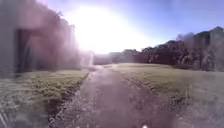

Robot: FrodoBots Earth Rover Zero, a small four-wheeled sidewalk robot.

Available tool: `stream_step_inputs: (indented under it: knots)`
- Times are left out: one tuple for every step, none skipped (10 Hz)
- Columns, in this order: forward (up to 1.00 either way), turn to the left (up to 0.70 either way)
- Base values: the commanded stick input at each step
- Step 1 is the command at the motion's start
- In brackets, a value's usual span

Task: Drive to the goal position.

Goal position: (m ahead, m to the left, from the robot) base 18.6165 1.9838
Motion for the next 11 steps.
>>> stream_step_inputs:
  knots:
    - [0.36, 0.00]
    - [0.00, 0.00]
    - [0.00, 0.00]
    - [0.00, 0.00]
    - [0.00, 0.00]
    - [0.00, 0.00]
    - [0.00, 0.00]
    - [0.00, 0.00]
    - [0.00, 0.00]
    - [0.00, 0.00]
    - [0.70, 0.00]
